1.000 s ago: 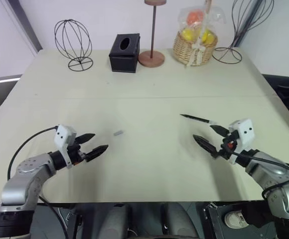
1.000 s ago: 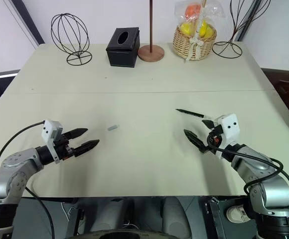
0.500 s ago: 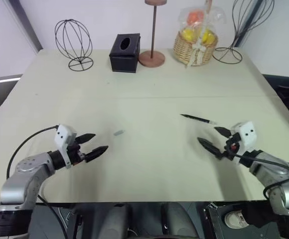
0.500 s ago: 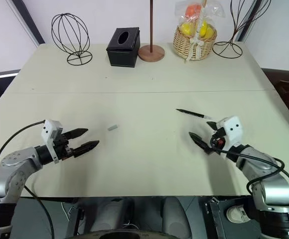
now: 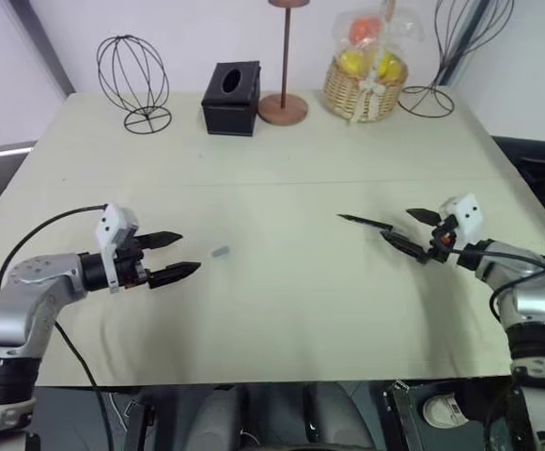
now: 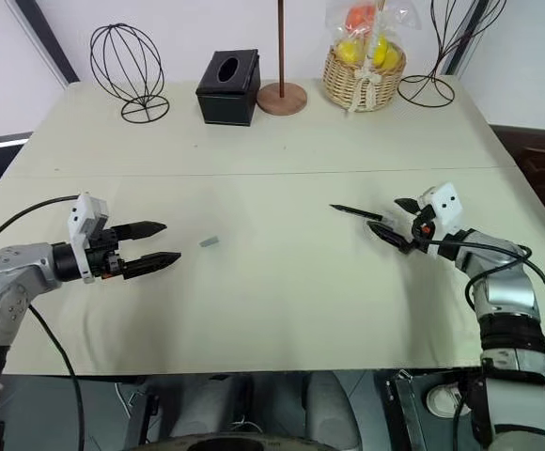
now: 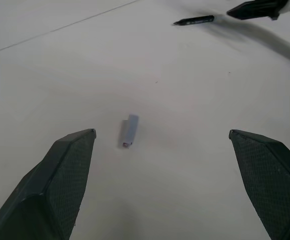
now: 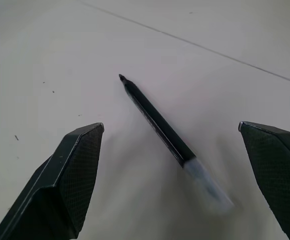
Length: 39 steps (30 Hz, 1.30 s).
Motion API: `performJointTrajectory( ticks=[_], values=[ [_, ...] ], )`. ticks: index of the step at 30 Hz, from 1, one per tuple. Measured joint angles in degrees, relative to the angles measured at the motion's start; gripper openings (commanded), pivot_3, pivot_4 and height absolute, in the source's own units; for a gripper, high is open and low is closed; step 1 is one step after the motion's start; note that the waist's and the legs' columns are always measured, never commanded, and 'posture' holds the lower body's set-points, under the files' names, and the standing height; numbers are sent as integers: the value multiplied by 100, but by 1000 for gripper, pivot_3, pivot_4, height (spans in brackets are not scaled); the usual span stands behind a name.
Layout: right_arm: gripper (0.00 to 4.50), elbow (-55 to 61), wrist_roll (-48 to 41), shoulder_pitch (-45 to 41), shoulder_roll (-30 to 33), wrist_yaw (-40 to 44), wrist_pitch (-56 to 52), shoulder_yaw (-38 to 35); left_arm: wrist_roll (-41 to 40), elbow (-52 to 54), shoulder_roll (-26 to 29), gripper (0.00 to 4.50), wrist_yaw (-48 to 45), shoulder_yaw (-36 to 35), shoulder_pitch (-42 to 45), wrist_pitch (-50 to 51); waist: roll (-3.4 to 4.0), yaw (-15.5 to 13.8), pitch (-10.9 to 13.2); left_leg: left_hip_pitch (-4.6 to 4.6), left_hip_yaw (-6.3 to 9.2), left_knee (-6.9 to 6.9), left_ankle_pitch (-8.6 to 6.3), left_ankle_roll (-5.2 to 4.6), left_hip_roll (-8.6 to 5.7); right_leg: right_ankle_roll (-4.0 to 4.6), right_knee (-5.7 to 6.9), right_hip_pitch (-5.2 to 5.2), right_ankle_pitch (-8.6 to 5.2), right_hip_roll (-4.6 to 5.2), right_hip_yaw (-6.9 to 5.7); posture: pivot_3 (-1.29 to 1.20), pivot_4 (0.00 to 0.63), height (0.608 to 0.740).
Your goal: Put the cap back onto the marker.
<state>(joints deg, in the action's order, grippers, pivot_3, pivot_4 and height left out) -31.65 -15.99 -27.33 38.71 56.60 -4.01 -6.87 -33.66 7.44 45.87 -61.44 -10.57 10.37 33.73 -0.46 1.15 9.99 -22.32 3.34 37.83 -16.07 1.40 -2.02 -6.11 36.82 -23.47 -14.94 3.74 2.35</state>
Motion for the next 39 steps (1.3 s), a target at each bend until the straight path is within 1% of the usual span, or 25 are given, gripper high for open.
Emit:
performJointTrajectory(
  ticks=[6, 11, 16, 19, 24, 31, 33, 34, 36, 37, 38, 39],
  values=[
    [4500, -1071, 338, -624, -227, 350, 464, 312, -202, 504, 56, 4476, 118, -238, -439, 247, 9, 0, 7, 0, 1, 0, 0, 0, -1, 1, 2, -1, 0, 4, 2, 0, 150, 740],
    [4500, -1881, 622, -1291, -367, 412, 829, 448, -305, 838, 48, 4476, 354, -448, -766, 353, 16, 4, 13, 0, 1, -2, 0, 1, -1, 1, 2, -5, 0, 4, 3, 0, 150, 740],
    [4500, -2512, 859, -1749, -385, 477, 1073, 530, -340, 1074, -24, 4476, 574, -489, -1032, 354, 16, -4, 14, 0, 1, -4, 0, 2, -2, 2, 0, -4, 0, 7, 3, 0, 150, 740],
    [4500, -2753, 1018, -1848, -395, 625, 1091, 645, -370, 1139, -140, 4476, 720, -491, -1104, 353, 16, -4, 14, -1, 2, -4, 0, 2, -3, 2, 0, -4, 0, 7, 3, 0, 150, 740],
    [4500, -2946, 1124, -1914, -401, 777, 1129, 664, -414, 1221, -163, 4476, 879, -508, -1239, 343, 18, 4, 15, -1, 1, -5, 0, 2, -3, 3, 0, -4, 0, 7, 3, 0, 150, 740],
    [4500, -3151, 1236, -2046, -513, 684, 1249, 647, -436, 1246, -212, 4476, 980, -511, -1248, 324, 18, 28, 15, 0, 0, -5, 0, 2, -2, 3, 1, -4, 1, 5, 3, 0, 150, 740],
    [3948, -3176, 1241, -2069, -555, 664, 1258, 636, -435, 1246, -213, 4500, 1009, -511, -1231, 319, 18, 40, 15, 0, 0, -5, 0, 2, -2, 3, 1, -4, 1, 5, 3, 0, 150, 740],
    [3591, -3186, 1242, -2078, -579, 656, 1266, 632, -435, 1246, -214, 4500, 1030, -510, -1226, 318, 18, 51, 15, 0, 0, -5, 0, 3, -2, 3, 1, -4, 1, 5, 3, 0, 150, 740],
    [2539, -3200, 1242, -2084, -607, 646, 1288, 622, -435, 1246, -215, 4500, 1048, -510, -1219, 313, 18, 85, 15, 0, 1, -6, 0, 3, -2, 4, 1, -4, 1, 5, 3, 0, 150, 740],
    [2110, -3204, 1242, -2085, -614, 635, 1304, 612, -435, 1245, -216, 4500, 1053, -509, -1219, 307, 18, 92, 15, 0, 1, -6, 0, 3, -2, 4, 1, -4, 1, 5, 3, 0, 150, 740],
    [1487, -3215, 1246, -2086, -623, 630, 1308, 608, -435, 1245, -220, 4500, 1062, -509, -1219, 302, 18, 99, 15, 0, 2, -7, 0, 3, -2, 4, 1, -4, 1, 5, 3, 0, 150, 740],
    [1028, -3216, 1244, -2086, -632, 628, 1326, 597, -435, 1245, -228, 4500, 1070, -509, -1219, 302, 18, 107, 15, 0, 1, -7, 0, 3, -3, 3, 1, -4, 1, 5, 3, 0, 150, 740]
  ],
)
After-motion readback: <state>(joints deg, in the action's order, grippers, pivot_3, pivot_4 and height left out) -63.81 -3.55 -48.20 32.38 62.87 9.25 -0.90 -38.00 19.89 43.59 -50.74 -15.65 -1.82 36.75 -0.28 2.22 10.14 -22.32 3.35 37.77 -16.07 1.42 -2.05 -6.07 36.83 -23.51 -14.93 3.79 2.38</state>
